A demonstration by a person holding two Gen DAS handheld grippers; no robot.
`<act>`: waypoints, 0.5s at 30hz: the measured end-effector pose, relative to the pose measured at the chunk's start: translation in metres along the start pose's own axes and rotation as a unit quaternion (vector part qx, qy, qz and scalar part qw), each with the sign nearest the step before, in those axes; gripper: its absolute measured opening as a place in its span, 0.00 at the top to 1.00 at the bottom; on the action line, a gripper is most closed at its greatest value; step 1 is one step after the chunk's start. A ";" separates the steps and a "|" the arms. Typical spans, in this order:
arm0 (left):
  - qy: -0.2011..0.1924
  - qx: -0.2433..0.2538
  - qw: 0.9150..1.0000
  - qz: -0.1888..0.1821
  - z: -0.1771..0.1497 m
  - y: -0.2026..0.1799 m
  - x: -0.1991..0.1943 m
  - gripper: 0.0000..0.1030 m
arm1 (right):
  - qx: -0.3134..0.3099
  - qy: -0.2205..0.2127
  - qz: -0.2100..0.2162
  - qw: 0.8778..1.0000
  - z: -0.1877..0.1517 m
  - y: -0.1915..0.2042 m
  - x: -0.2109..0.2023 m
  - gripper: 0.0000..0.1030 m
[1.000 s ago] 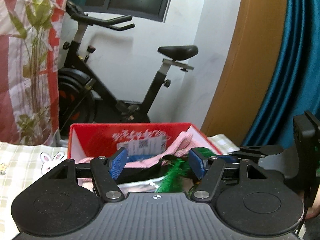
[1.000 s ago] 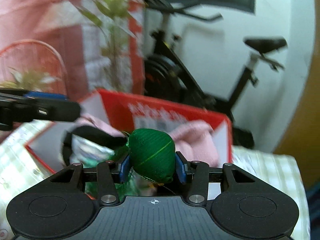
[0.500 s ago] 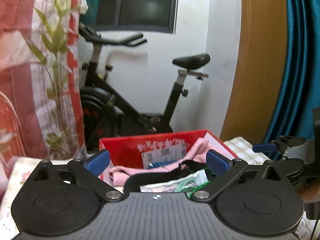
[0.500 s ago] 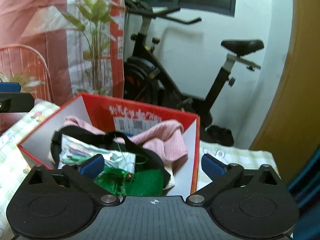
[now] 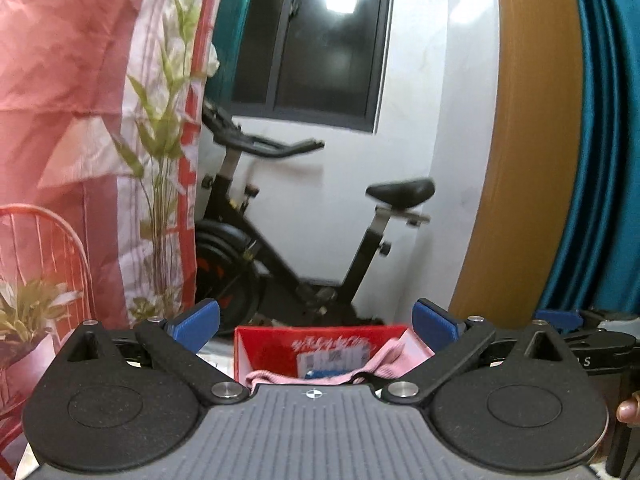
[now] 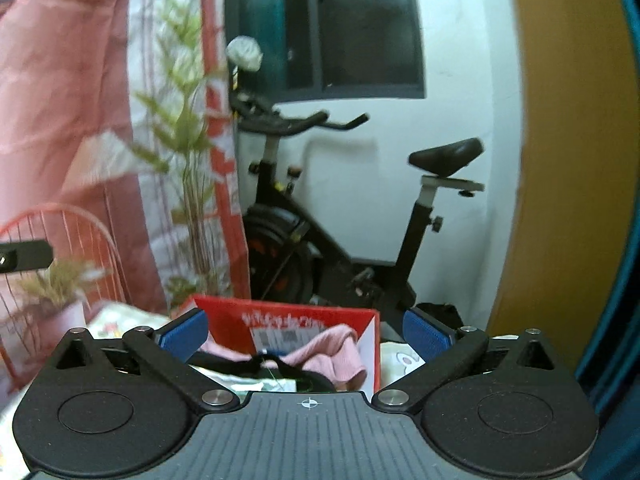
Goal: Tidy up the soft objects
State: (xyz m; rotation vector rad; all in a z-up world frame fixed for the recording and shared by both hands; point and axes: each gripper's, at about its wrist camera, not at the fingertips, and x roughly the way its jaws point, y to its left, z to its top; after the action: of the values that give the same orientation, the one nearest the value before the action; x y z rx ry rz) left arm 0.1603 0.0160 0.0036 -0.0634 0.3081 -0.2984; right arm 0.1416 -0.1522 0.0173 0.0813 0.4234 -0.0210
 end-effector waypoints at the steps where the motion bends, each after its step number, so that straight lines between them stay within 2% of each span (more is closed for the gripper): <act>1: -0.002 -0.004 1.000 0.000 0.005 -0.002 -0.008 0.00 | 0.010 -0.001 -0.010 1.000 0.006 0.000 -0.010 0.00; 4: -0.016 -0.008 1.000 0.003 0.017 -0.008 -0.033 0.00 | 0.019 -0.014 -0.015 1.000 0.018 -0.001 -0.038 0.00; 10: -0.032 -0.006 0.999 0.043 0.031 -0.025 -0.075 0.00 | 0.013 -0.065 -0.033 0.997 0.033 0.007 -0.108 0.00; 15: -0.041 0.013 0.997 0.070 0.033 -0.039 -0.102 0.00 | 0.022 -0.090 -0.048 0.994 0.038 0.010 -0.152 0.00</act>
State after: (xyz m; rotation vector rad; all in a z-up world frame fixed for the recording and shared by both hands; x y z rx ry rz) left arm 0.0667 0.0104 0.0692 -0.0283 0.2263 -0.1603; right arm 0.0188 -0.1452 0.1148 0.1017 0.2453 -0.1316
